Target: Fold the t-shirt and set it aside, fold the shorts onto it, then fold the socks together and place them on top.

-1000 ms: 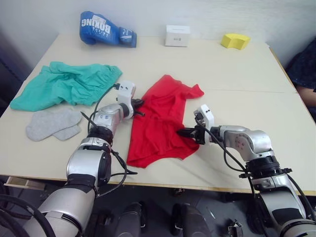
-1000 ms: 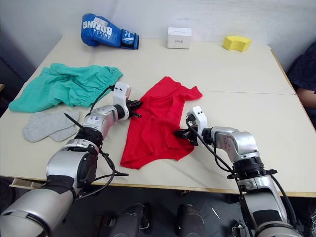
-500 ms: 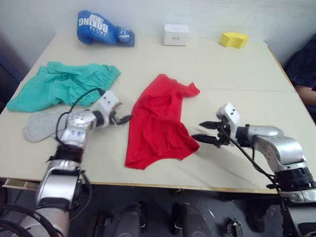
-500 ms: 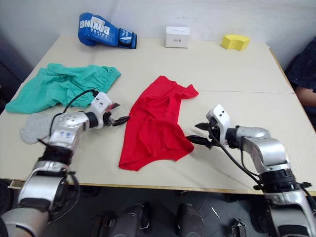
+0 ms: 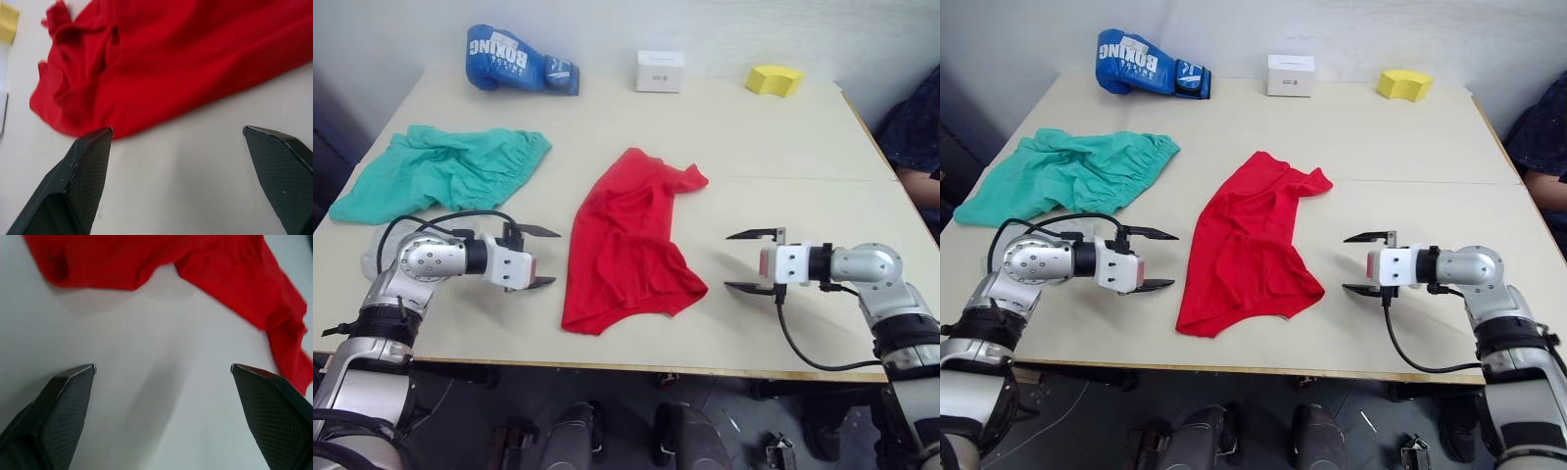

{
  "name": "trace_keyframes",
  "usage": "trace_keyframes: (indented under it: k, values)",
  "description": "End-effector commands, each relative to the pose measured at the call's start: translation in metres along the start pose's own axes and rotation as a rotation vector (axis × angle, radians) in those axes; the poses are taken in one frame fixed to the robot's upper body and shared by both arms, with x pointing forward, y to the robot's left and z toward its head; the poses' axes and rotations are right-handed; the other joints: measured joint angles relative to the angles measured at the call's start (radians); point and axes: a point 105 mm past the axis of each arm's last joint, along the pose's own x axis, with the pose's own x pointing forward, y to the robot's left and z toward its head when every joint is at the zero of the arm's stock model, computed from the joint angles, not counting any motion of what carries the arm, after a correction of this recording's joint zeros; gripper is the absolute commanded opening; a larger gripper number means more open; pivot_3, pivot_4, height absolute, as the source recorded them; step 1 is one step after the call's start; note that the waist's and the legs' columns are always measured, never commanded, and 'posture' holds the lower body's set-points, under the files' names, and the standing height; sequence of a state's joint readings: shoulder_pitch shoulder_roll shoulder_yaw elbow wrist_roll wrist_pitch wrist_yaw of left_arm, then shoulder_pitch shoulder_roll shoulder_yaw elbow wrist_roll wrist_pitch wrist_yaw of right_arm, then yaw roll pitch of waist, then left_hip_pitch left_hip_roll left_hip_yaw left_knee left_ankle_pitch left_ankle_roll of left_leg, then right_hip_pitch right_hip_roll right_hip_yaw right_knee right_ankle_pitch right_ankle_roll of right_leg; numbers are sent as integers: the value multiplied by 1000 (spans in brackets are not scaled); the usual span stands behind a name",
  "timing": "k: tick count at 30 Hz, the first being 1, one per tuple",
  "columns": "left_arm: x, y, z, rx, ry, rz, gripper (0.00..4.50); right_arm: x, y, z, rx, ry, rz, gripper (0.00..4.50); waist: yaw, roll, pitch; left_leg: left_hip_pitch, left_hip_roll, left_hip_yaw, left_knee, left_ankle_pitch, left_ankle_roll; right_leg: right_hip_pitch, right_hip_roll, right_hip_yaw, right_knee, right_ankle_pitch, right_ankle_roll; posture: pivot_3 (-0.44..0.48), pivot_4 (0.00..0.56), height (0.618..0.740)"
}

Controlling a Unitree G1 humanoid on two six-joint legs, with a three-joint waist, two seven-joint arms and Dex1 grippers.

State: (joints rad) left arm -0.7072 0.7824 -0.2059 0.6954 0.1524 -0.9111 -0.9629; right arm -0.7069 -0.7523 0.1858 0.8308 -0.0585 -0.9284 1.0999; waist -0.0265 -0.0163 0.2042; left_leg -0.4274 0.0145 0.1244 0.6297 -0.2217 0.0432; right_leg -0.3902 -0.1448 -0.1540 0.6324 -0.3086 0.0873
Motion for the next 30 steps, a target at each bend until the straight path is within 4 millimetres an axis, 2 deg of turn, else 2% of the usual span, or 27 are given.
trace_keyframes:
  k: [1, 5, 12, 22, 25, 30]
  values:
    - [10, -8, 2, 55, -28, -57, 4482, 13, 1, 5, -109, -39, 2, 4499, -2, 0, 0, 2, 0, 1, 0, 0, 0, 1, 1, 0, 1, 0, 0, 0, 150, 740]
    - [21, -1, 5, 139, -48, -44, 4482, 32, 6, 18, -192, -117, 27, 4499, -3, 0, 0, 7, 0, 1, 0, 0, 0, 5, 3, 2, 2, 0, 0, 0, 150, 740]
    - [25, 7, 16, 299, -96, 29, 4482, 46, 8, 30, -354, -160, 49, 4499, -3, 1, -1, 7, 0, 1, 1, 0, 1, 5, -2, 2, 5, 0, 0, 0, 150, 740]
    - [27, -11, 31, 454, -192, 116, 4482, 61, 19, 36, -445, -197, 26, 4499, -9, 1, -2, 8, 1, 3, 0, 0, 0, 3, -1, 8, 10, 0, 0, 0, 150, 740]
    - [23, -16, 28, 471, -170, 171, 4482, 60, 20, 33, -457, -188, 6, 4499, -16, 0, -3, 8, 1, 8, -2, 0, 0, -1, -1, 18, 13, 0, 0, 0, 150, 740]
    - [14, -11, 13, 490, -79, 265, 4482, 56, 21, 29, -473, -173, -15, 4499, -16, 0, -3, 9, 2, 10, -3, 0, 0, -2, -1, 21, 13, 0, 0, 0, 150, 740]
